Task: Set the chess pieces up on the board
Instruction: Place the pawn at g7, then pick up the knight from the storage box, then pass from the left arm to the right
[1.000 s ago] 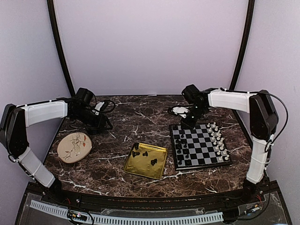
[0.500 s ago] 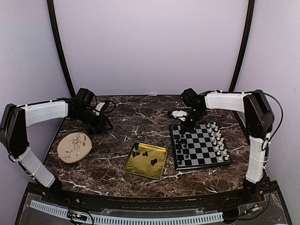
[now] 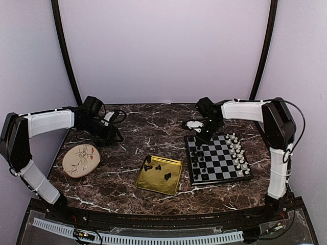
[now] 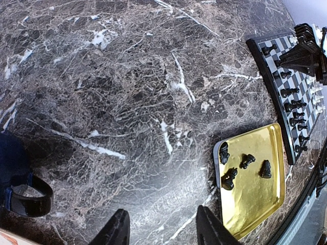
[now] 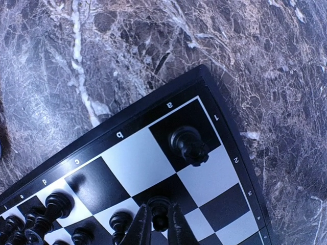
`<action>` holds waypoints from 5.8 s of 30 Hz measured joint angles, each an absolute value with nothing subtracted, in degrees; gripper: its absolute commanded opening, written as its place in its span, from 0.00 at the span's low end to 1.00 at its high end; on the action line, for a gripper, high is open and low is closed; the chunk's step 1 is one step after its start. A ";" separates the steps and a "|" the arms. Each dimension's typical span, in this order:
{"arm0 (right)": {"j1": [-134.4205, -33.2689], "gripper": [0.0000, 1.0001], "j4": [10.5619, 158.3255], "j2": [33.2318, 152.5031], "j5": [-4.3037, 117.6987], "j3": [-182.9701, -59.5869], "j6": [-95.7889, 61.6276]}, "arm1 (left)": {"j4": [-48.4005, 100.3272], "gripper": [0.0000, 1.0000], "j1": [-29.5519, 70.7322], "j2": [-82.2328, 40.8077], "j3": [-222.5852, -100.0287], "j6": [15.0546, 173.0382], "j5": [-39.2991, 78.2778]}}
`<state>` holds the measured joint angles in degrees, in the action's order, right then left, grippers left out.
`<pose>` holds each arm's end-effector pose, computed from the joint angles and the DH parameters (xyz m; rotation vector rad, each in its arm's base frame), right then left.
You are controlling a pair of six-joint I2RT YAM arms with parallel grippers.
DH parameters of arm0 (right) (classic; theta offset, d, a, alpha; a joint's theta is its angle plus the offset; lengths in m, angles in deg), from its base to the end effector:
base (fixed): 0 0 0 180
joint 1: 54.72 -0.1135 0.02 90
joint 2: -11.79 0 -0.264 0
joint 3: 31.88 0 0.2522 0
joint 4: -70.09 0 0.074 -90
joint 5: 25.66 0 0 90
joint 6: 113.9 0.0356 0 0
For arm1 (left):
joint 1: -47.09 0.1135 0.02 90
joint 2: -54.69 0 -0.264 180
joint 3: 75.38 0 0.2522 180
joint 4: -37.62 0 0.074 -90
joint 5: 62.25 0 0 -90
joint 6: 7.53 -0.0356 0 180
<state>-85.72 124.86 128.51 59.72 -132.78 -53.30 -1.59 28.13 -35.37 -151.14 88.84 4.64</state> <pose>0.3566 0.2176 0.1773 -1.4260 2.4117 0.1197 0.3058 -0.1198 0.2294 0.4458 2.4897 -0.6858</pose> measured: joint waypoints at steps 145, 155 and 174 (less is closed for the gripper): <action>-88.52 0.36 120.36 123.95 -1.29 -132.95 -24.10 | 11.94 0.20 -11.32 -41.95 -161.54 84.40 30.80; -89.22 0.25 121.67 125.06 -0.57 -132.95 -25.37 | 11.81 0.20 -11.32 -42.93 -162.30 84.42 32.55; -89.28 0.00 122.92 125.06 0.22 -132.97 -26.70 | 11.37 0.46 -11.32 -43.91 -163.05 84.82 33.62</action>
